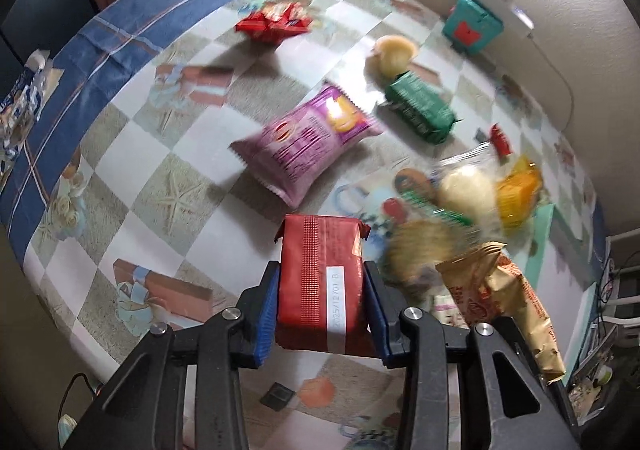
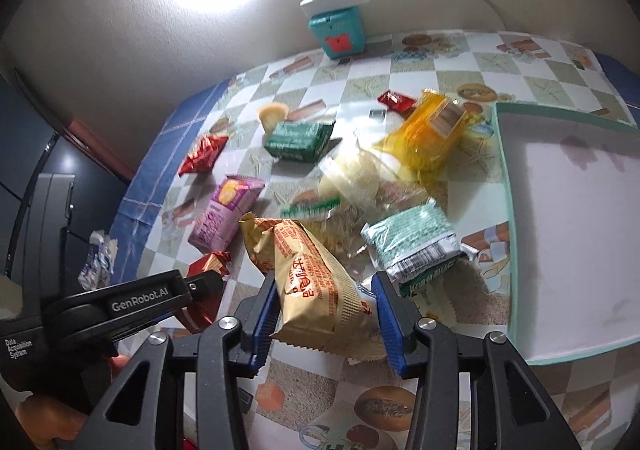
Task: Organize snacks
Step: 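Carry the bread bag and red box over the white tray with both tools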
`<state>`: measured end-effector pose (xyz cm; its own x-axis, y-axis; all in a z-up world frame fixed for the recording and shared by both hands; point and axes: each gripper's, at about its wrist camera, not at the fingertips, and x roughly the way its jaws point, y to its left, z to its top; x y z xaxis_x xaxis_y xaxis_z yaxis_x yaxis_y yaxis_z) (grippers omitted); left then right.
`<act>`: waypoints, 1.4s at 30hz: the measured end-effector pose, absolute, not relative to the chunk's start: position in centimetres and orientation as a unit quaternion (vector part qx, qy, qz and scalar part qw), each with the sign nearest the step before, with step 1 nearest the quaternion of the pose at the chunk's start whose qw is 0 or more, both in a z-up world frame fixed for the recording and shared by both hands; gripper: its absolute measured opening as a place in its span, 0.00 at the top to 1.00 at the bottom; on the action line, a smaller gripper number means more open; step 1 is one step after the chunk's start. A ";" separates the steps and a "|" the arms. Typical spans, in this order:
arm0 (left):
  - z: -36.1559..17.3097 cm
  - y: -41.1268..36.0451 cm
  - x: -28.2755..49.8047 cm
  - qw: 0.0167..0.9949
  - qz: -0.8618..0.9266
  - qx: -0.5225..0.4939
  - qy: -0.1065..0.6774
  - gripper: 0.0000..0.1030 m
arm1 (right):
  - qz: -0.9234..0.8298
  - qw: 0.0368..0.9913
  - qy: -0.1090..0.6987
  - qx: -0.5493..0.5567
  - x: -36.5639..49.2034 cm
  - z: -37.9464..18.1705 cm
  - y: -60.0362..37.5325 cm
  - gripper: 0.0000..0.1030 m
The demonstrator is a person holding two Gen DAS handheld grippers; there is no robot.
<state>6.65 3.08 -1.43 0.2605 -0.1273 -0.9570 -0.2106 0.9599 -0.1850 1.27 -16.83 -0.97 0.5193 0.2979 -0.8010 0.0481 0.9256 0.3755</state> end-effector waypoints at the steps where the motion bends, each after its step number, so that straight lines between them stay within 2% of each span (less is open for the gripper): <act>1: -0.6 3.2 6.3 0.783 0.024 -0.140 0.605 0.60 | 0.072 0.854 0.481 0.183 1.2 -0.7 -17.1 0.53; 11: 0.9 -3.9 7.5 0.798 -0.015 -0.127 0.590 0.60 | -0.011 0.866 0.452 0.215 1.1 1.2 -22.0 0.53; 34: 1.2 -24.3 8.2 0.804 -0.164 0.051 0.569 0.60 | -0.250 0.820 0.419 0.301 -1.8 -0.1 -40.1 0.53; 38: 1.0 -25.7 8.0 0.801 -0.179 0.060 0.568 0.60 | -0.256 0.804 0.428 0.324 -2.3 -1.4 -41.9 0.53; 42: 0.2 -23.8 8.9 0.799 -0.152 0.046 0.580 0.60 | -0.265 0.792 0.440 0.332 -2.8 -2.3 -42.9 0.53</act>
